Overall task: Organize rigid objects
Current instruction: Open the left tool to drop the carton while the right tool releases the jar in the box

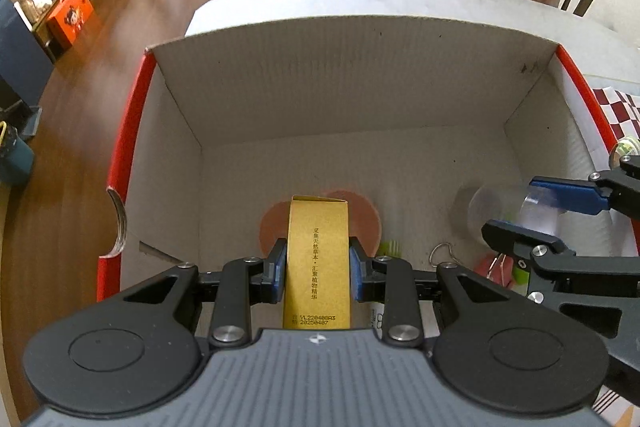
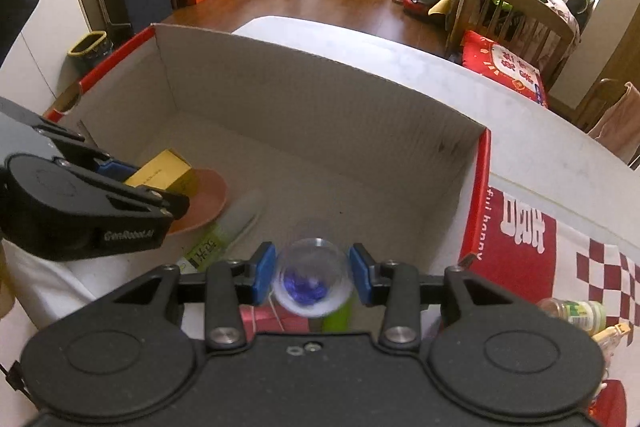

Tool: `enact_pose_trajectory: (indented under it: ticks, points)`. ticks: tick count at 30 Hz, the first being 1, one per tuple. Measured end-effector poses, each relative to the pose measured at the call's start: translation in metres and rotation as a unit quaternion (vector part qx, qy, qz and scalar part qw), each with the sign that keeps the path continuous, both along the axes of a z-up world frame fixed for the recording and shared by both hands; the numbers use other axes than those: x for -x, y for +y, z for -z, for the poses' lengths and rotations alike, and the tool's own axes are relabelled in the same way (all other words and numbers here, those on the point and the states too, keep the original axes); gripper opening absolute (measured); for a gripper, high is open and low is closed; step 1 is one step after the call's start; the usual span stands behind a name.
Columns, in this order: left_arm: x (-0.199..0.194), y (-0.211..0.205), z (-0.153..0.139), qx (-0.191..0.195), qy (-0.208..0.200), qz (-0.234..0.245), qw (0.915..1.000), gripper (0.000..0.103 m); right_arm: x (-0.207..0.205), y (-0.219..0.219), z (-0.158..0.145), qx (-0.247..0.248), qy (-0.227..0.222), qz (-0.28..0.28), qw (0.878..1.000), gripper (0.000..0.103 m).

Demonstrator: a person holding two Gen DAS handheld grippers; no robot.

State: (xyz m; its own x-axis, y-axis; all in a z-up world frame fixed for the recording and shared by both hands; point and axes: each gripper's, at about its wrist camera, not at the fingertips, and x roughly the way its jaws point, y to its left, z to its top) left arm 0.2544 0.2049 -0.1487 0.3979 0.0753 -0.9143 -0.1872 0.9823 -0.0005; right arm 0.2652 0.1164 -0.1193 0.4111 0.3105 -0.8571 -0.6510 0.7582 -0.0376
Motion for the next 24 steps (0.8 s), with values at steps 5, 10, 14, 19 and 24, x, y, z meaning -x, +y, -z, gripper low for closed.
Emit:
enact_pose_trajectory:
  ticks: [5, 10, 14, 19, 24]
  points:
    - [0.0, 0.004, -0.001, 0.015, 0.005, -0.005, 0.9999, 0.03, 0.002, -0.005, -0.005, -0.006, -0.002, -0.001, 1.0, 0.044]
    - [0.006, 0.005, -0.009, 0.018, -0.006, -0.007, 0.9998, 0.03, 0.004, -0.016, -0.011, -0.023, 0.006, 0.006, 1.0, 0.047]
    - [0.011, 0.003, -0.015, 0.023, -0.014, -0.008, 0.9996, 0.031, 0.007, -0.025, -0.02, -0.037, 0.006, 0.008, 0.999, 0.05]
    - [0.014, -0.001, -0.026, 0.029, -0.032, -0.007, 0.999, 0.053, 0.011, -0.036, -0.029, -0.055, 0.005, 0.011, 0.998, 0.054]
    - [0.021, -0.011, -0.04, 0.023, -0.043, -0.002, 0.9988, 0.053, 0.016, -0.05, -0.04, -0.071, 0.001, 0.011, 0.997, 0.056]
